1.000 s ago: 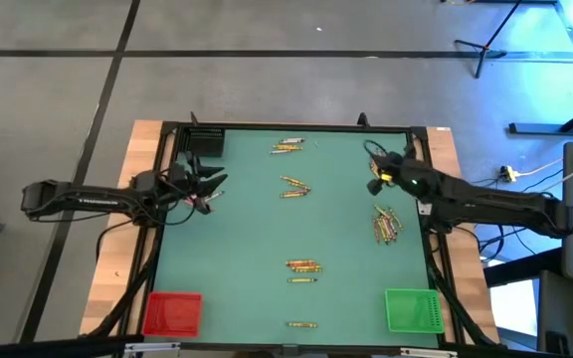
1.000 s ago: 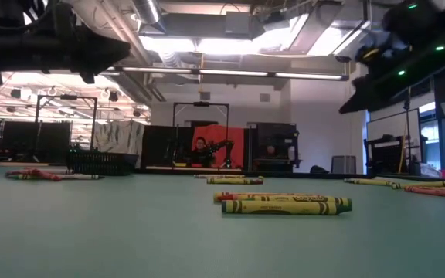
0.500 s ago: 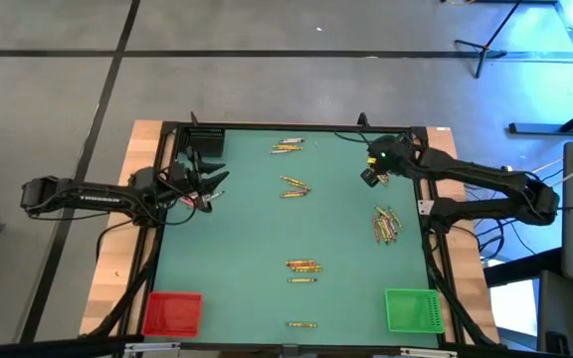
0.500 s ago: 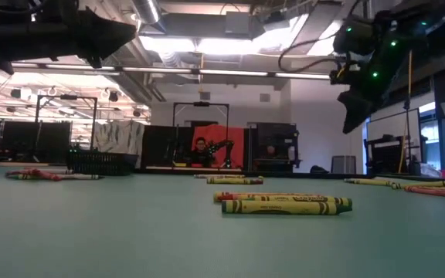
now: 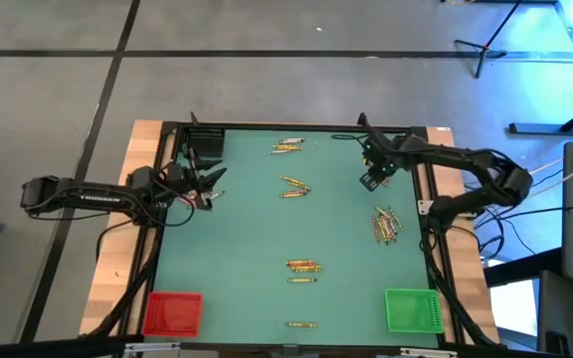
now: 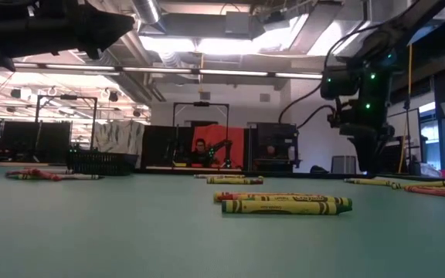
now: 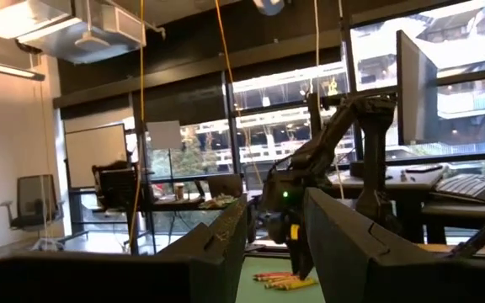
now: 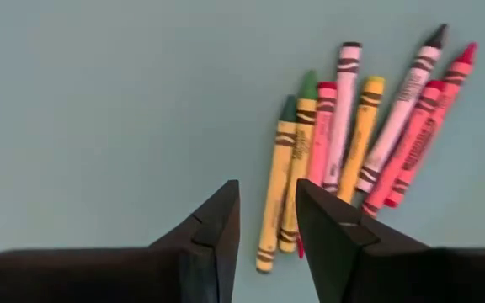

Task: Sort crayons
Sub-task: Put the green crayon into the black bin

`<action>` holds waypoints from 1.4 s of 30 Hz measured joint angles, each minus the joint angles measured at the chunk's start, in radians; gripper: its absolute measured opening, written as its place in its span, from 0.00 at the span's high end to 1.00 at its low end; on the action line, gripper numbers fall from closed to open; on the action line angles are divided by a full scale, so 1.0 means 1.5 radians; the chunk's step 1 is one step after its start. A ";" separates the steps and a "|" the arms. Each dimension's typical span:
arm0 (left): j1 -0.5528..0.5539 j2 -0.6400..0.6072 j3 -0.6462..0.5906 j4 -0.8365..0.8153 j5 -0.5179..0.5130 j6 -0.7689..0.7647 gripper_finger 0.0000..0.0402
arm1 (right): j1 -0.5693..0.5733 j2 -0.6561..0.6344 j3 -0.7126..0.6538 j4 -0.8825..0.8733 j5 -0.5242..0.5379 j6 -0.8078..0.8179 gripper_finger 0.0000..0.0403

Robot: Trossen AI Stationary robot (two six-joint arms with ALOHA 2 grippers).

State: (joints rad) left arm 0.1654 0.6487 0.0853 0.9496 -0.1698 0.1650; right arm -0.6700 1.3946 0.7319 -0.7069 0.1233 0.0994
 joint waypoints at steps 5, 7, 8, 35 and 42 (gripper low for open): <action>0.000 0.000 0.000 0.001 0.000 -0.003 0.73 | 0.001 0.032 0.001 0.018 0.000 -0.001 0.71; 0.000 0.000 0.000 0.001 0.000 -0.004 0.73 | 0.001 0.041 0.001 0.031 0.009 -0.008 0.72; 0.000 0.000 0.000 0.001 0.000 -0.004 0.73 | 0.001 0.044 0.001 0.039 0.009 -0.014 0.72; 0.000 0.000 0.000 0.001 0.000 -0.020 0.73 | 0.001 0.090 0.061 -0.034 0.043 -0.018 0.80; 0.000 0.000 0.000 0.001 0.000 -0.016 0.73 | 0.001 0.090 0.042 -0.020 0.053 -0.014 0.80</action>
State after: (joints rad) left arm 0.1652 0.6487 0.0853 0.9512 -0.1699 0.1410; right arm -0.6682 1.5299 0.7947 -0.7366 0.2026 0.0792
